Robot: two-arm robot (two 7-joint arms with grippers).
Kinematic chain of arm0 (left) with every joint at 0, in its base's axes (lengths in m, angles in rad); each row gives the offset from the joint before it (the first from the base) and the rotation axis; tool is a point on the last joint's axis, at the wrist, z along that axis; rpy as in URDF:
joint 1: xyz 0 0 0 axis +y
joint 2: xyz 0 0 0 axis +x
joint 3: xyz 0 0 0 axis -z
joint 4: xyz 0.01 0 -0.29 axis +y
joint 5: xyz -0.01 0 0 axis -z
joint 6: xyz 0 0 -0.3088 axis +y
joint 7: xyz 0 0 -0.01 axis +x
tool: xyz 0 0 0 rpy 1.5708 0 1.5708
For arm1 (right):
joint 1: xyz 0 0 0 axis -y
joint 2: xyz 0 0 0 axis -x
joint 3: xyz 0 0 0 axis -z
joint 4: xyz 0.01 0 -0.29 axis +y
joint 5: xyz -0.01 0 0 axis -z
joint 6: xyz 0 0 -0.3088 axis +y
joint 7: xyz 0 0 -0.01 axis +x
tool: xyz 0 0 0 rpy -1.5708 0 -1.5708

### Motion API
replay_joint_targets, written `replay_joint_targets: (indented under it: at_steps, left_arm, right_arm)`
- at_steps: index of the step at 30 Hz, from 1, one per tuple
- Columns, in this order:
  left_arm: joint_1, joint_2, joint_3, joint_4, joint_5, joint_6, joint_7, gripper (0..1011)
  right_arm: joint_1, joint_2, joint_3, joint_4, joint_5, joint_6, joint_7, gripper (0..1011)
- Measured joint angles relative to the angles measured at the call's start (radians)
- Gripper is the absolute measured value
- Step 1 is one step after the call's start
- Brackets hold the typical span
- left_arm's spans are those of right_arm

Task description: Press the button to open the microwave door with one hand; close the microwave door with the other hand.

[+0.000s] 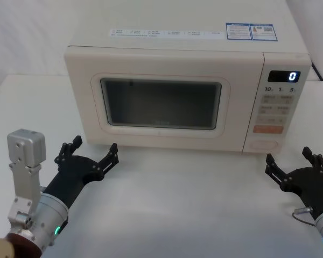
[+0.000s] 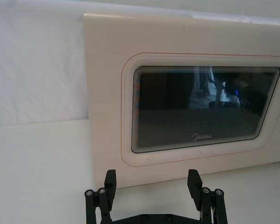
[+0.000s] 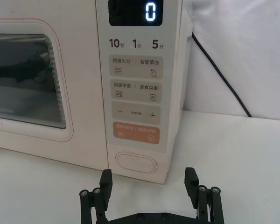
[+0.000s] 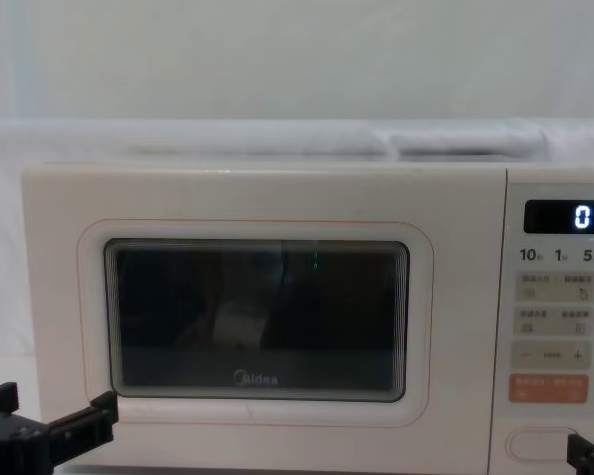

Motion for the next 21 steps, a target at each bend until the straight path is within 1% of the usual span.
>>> replay_joint_targets:
  at_steps: [21]
  left_arm:
    - [0.0, 0.0, 0.0, 0.0, 0.0, 0.0, 0.0, 1001]
  right_arm:
    - [0.0, 0.0, 0.0, 0.0, 0.0, 0.0, 0.0, 1002]
